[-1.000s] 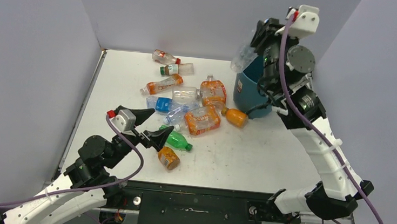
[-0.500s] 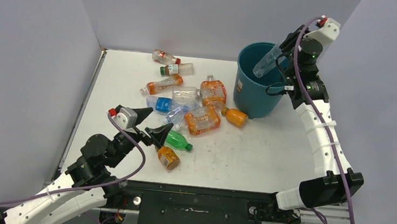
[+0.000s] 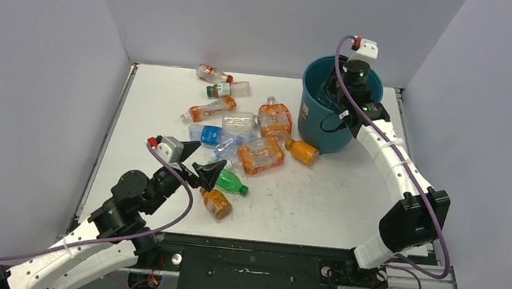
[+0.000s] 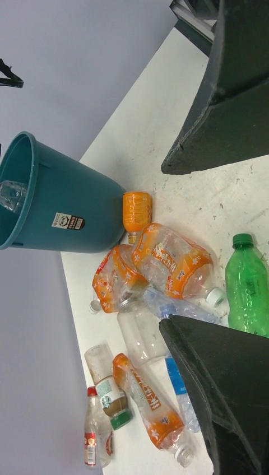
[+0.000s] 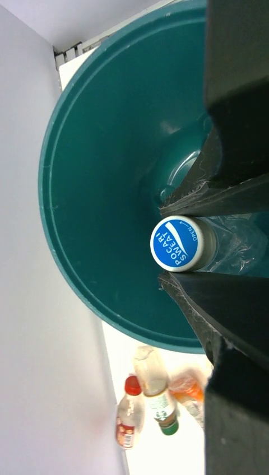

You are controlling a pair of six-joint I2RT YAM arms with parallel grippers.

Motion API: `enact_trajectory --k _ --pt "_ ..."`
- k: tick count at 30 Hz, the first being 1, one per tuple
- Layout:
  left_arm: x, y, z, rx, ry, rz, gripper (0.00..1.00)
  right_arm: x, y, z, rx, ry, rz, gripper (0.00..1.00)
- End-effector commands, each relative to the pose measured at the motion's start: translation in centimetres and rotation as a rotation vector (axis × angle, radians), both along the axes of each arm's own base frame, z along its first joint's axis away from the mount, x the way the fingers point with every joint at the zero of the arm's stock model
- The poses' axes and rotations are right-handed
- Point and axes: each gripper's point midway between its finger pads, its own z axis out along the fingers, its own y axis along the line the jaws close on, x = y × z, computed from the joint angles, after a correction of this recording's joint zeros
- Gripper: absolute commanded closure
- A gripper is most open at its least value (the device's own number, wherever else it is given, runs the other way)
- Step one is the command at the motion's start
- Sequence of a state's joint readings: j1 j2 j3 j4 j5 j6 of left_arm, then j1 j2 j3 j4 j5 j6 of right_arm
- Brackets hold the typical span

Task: Put the plastic bottles in the bin
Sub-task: Place the plastic bottle in the trash bin.

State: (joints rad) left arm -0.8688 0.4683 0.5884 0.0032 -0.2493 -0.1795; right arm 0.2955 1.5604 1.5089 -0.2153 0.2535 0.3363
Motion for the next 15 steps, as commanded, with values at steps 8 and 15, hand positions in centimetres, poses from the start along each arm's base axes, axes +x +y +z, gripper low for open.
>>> enact_trajectory --k 8,15 --pt "-0.4 -0.1 2.0 -0.023 -0.051 -0.021 0.04 -0.1 0.8 -2.3 -0.046 0.062 0.048 0.52" --pt "-0.3 -0.3 1.7 -0.01 -0.042 -0.023 0.04 -0.7 0.4 -0.6 -0.019 0.03 0.05 0.34"
